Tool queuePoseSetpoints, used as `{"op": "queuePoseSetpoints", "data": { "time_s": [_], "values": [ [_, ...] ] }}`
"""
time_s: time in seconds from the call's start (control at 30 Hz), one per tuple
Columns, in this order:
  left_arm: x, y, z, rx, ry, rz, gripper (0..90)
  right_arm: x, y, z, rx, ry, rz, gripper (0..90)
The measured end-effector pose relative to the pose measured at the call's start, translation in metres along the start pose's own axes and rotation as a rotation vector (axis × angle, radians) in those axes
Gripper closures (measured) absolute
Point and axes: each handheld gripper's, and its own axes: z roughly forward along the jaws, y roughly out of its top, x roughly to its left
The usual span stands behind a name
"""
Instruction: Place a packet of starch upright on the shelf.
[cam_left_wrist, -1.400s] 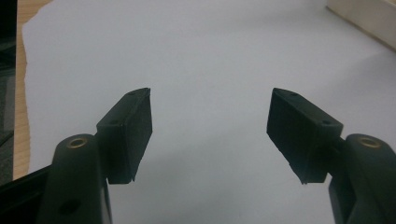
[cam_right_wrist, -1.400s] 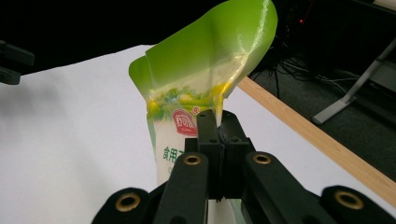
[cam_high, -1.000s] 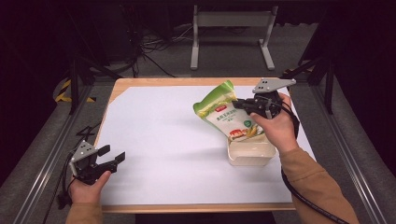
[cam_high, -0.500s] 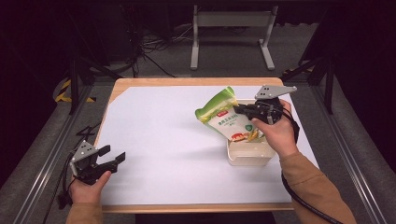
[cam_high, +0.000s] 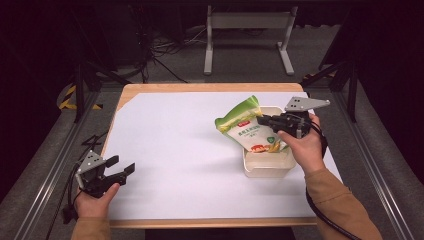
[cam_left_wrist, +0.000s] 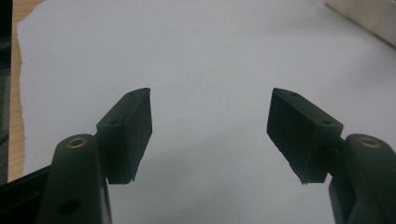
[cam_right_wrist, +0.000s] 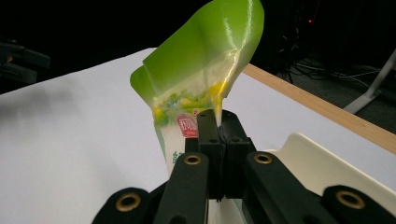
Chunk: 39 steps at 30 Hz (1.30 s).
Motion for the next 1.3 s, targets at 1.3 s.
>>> {"op": "queuePoseSetpoints", "data": {
  "time_s": [1.3],
  "values": [
    [-0.004,0.0,0.005,0.011,0.0,0.01,31.6,-0.02,-0.069,-0.058,-0.063,-0.107,0.162,88.8]
  ]
}}
